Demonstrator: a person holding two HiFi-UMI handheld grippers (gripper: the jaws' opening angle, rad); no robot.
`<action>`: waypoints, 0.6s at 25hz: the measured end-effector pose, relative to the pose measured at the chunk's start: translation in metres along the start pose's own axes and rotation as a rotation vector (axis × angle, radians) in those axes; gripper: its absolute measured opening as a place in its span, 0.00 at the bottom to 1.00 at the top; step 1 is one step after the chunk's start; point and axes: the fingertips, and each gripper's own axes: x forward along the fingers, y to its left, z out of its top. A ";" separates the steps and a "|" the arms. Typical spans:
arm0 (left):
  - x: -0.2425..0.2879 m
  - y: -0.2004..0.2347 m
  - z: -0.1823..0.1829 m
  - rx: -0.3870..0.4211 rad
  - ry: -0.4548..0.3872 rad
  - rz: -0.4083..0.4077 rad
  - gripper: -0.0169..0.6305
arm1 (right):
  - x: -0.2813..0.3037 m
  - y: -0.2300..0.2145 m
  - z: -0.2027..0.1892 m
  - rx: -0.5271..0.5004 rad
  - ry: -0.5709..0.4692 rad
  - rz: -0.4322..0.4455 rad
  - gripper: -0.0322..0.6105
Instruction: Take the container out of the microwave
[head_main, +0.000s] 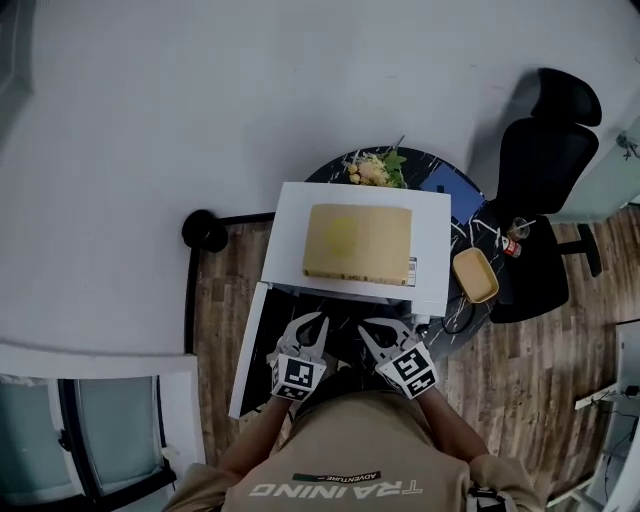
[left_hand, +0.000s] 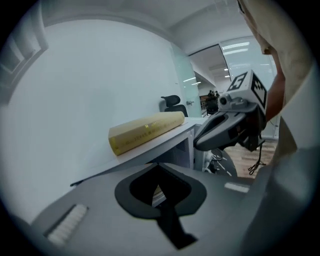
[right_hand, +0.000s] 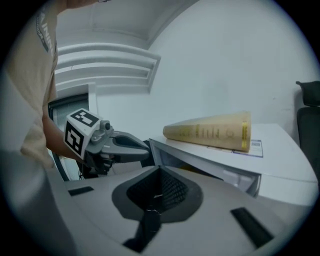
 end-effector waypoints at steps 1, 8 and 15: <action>0.006 0.001 -0.003 0.036 0.010 -0.011 0.04 | -0.001 0.001 0.002 0.006 -0.006 -0.012 0.06; 0.061 -0.001 -0.036 0.440 0.156 -0.093 0.04 | -0.009 -0.005 0.000 0.045 -0.008 -0.087 0.06; 0.104 -0.012 -0.068 0.789 0.271 -0.174 0.05 | -0.019 -0.012 -0.022 0.107 0.028 -0.135 0.06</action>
